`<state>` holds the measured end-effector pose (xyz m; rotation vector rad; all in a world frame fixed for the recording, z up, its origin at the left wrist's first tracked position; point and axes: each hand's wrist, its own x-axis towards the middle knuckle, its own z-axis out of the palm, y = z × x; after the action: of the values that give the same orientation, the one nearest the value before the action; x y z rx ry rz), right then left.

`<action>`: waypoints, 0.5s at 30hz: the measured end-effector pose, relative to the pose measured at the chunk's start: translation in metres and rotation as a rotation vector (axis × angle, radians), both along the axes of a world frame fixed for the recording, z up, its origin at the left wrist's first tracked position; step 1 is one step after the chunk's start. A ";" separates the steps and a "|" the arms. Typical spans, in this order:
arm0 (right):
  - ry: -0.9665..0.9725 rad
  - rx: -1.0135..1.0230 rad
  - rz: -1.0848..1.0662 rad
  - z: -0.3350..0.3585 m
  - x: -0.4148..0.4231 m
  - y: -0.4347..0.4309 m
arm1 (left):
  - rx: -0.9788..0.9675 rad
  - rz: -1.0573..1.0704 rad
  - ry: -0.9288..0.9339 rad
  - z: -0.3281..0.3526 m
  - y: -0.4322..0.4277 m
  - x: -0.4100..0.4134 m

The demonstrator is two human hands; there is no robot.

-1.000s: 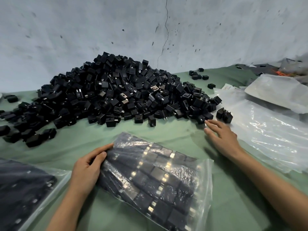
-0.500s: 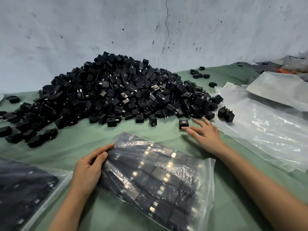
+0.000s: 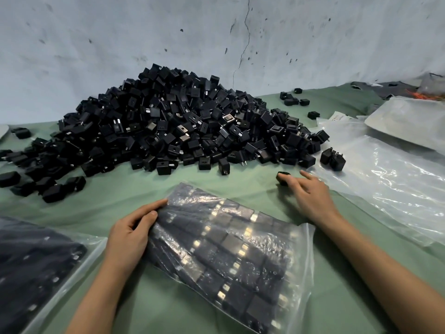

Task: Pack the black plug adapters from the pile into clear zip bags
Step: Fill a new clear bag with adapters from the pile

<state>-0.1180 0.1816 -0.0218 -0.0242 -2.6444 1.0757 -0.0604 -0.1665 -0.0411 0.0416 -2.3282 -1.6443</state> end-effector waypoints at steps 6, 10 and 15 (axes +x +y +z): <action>0.163 -0.013 0.120 0.017 0.108 0.036 | -0.018 0.013 0.008 -0.006 -0.002 -0.005; 0.218 0.146 0.180 0.006 0.169 0.042 | -0.011 0.019 0.023 -0.010 -0.003 -0.008; 0.314 0.348 0.305 -0.004 0.187 0.004 | -0.006 0.004 0.037 -0.013 -0.004 -0.009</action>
<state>0.0691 0.1855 -0.0257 0.5853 -2.5501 0.6171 -0.0698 -0.1704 -0.0541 0.0143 -2.3043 -1.6223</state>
